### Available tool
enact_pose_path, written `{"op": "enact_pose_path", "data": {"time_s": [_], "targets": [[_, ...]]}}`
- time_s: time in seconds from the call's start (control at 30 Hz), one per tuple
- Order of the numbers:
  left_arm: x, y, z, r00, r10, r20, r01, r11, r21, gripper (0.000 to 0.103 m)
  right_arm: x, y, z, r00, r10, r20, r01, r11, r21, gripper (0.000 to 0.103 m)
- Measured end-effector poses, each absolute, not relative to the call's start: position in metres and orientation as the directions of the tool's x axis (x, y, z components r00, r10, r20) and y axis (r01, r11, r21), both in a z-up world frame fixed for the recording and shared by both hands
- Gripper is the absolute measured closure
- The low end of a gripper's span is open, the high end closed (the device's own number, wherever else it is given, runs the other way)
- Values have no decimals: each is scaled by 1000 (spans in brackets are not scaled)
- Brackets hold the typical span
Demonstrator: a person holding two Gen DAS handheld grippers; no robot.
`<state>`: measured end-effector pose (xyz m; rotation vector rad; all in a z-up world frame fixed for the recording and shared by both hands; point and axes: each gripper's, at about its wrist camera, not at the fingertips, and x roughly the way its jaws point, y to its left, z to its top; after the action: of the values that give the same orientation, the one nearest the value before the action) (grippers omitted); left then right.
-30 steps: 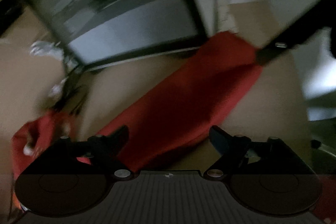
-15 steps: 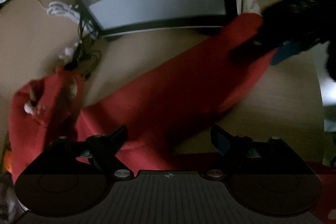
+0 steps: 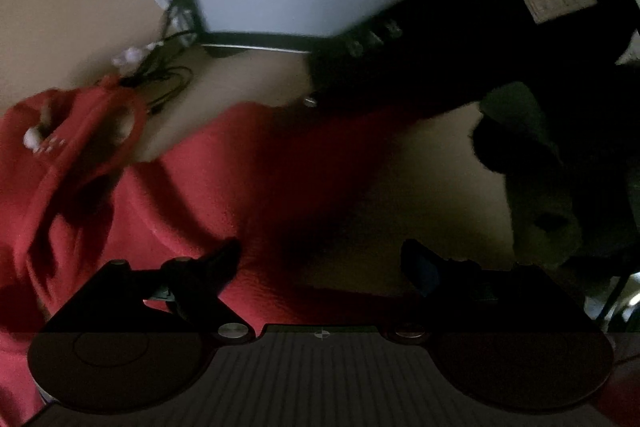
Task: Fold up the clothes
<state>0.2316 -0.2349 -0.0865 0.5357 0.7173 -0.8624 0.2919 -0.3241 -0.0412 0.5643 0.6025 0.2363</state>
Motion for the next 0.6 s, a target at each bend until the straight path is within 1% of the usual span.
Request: {"op": "enact_pose_path", "data": {"time_s": [0.13,0.23,0.3,0.33,0.4,0.47,0.5,0.53,0.57,0.6], "targets": [[221,-200,-70,508,-481,-715,765,633,118,11,319,-261,-17,728,516,-452,-251,814,524,50],[214,-156,-60,553,-435,-710,686,722,93,9,336,-195,-16,638,592,-493,-384,799,463,48],[206,-124,-58,572,-398,-717,628,775,70,9,343,-155,-21,598,591,-541,-435,806,400,47],[202,-107,-58,578,-380,-722,598,800,57,9,345,-136,-25,581,586,-565,-458,809,368,43],[195,-75,-61,586,-348,-732,539,842,30,8,347,-109,-32,553,557,-620,-491,819,298,40],[190,-46,-66,590,-323,-740,476,879,-3,8,346,-90,-36,535,526,-661,-513,824,241,39],[189,-34,-68,590,-315,-744,446,895,-25,8,345,-87,-35,534,514,-671,-516,827,223,35],[188,-23,-70,586,-312,-748,416,908,-52,8,344,-84,-34,533,502,-681,-520,829,205,29],[188,-12,-72,582,-315,-750,388,918,-84,8,342,-85,-31,539,495,-682,-520,832,194,26],[189,-2,-74,579,-318,-750,361,925,-114,8,338,-88,-26,549,486,-680,-517,837,181,21]]}}
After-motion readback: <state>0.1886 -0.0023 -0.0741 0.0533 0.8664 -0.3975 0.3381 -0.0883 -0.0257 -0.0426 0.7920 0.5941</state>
